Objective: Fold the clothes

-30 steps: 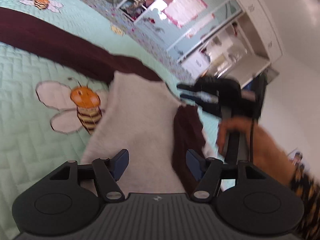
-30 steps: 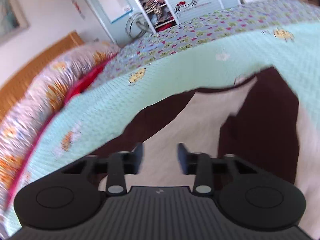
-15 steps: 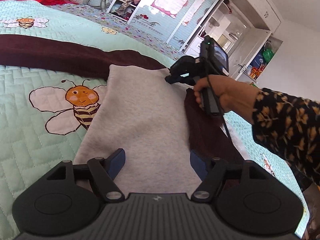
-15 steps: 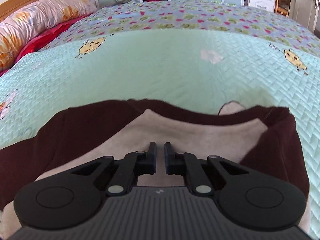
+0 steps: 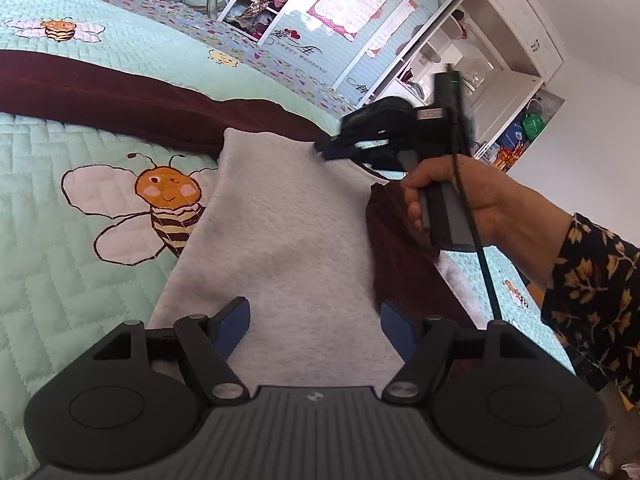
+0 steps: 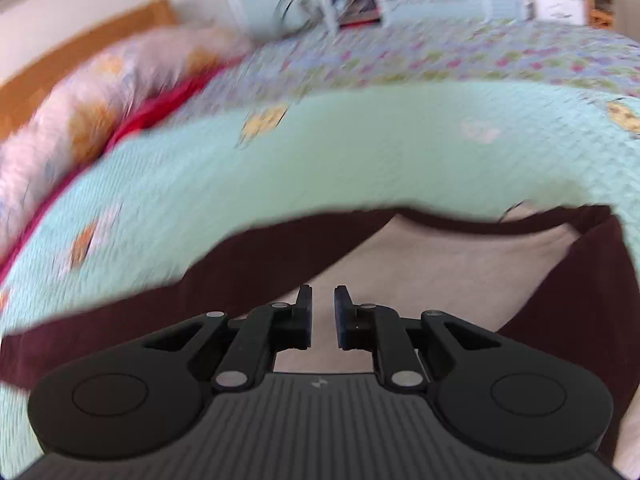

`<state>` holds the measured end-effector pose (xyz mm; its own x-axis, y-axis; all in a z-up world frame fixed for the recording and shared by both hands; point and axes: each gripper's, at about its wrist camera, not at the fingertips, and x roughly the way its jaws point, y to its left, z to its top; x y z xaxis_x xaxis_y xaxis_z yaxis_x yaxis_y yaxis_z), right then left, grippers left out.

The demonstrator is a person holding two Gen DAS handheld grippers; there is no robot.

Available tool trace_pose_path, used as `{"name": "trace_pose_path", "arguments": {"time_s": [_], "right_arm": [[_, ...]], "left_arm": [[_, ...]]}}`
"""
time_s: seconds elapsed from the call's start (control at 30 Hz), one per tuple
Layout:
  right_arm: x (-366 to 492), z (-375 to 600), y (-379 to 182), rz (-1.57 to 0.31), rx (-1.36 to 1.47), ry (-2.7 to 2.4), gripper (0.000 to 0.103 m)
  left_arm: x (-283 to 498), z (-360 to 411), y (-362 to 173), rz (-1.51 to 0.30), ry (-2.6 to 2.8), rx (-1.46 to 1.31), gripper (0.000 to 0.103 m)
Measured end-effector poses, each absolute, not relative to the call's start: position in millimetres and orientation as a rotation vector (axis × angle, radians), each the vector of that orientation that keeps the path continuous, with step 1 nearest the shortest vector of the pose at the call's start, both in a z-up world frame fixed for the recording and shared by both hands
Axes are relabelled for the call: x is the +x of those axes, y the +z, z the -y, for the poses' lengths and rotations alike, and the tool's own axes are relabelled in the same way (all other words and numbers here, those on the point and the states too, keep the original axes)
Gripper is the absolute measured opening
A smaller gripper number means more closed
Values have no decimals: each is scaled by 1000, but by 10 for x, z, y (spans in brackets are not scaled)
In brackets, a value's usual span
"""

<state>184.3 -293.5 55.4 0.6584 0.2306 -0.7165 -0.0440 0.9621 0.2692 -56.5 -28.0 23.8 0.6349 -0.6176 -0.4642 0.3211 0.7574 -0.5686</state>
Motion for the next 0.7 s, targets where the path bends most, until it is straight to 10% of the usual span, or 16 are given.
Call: {"name": "trace_pose_path", "arguments": {"time_s": [0.5, 0.7], "right_arm": [[1292, 2854, 692, -731, 376, 99, 17], [383, 2598, 920, -757, 289, 220, 36]], "left_arm": [[-420, -38, 299, -730, -572, -682, 75], [-426, -249, 425, -748, -572, -715, 75]]}}
